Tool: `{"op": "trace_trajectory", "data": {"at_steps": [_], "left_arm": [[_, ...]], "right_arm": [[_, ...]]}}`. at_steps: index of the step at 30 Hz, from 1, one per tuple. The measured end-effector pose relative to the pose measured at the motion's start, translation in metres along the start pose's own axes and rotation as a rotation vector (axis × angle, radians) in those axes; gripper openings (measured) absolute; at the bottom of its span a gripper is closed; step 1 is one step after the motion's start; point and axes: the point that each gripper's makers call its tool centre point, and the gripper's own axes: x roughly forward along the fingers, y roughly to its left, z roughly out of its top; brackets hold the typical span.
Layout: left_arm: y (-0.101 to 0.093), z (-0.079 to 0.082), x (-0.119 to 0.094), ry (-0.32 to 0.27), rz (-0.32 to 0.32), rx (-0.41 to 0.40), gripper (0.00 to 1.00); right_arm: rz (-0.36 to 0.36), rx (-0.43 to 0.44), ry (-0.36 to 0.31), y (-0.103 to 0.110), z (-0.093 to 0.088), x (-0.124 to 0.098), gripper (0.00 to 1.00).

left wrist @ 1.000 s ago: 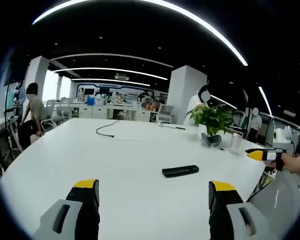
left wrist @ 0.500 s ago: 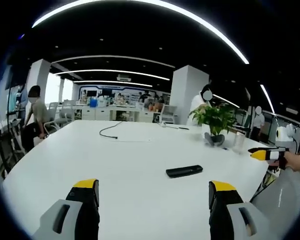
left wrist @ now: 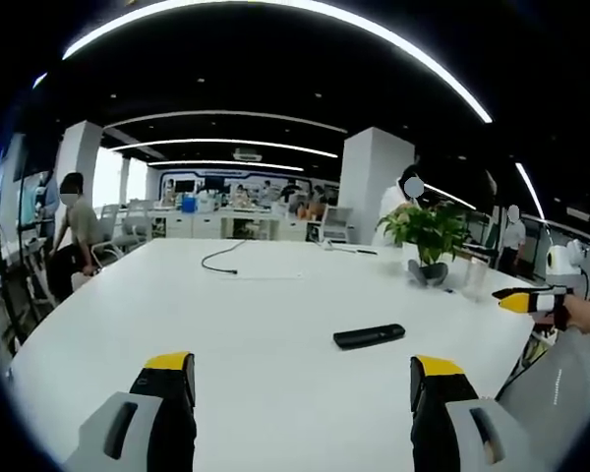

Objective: Press the specified remote control buttons in sequence, fully releasing each button before pressing the next.

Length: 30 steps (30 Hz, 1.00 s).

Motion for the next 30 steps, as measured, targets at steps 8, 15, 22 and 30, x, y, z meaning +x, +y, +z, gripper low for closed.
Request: {"op": "trace_trajectory", "data": {"at_steps": [8, 15, 22, 30], "left_arm": [[-0.003, 0.0, 0.001, 0.006, -0.009, 0.014, 0.94], [-0.005, -0.003, 0.003, 0.022, -0.038, -0.051, 0.95], [-0.013, -0.007, 0.006, 0.047, -0.083, -0.083, 0.98], [-0.034, -0.011, 0.01, 0.115, -0.18, -0.062, 1.0]], "right_arm": [[-0.016, -0.003, -0.018, -0.003, 0.003, -0.002, 0.83], [-0.01, -0.021, -0.018, -0.003, 0.005, -0.001, 0.83], [-0.027, -0.029, -0.026, -0.006, 0.007, -0.001, 0.83], [-0.035, -0.034, -0.019, -0.01, 0.005, 0.0, 0.83]]}}
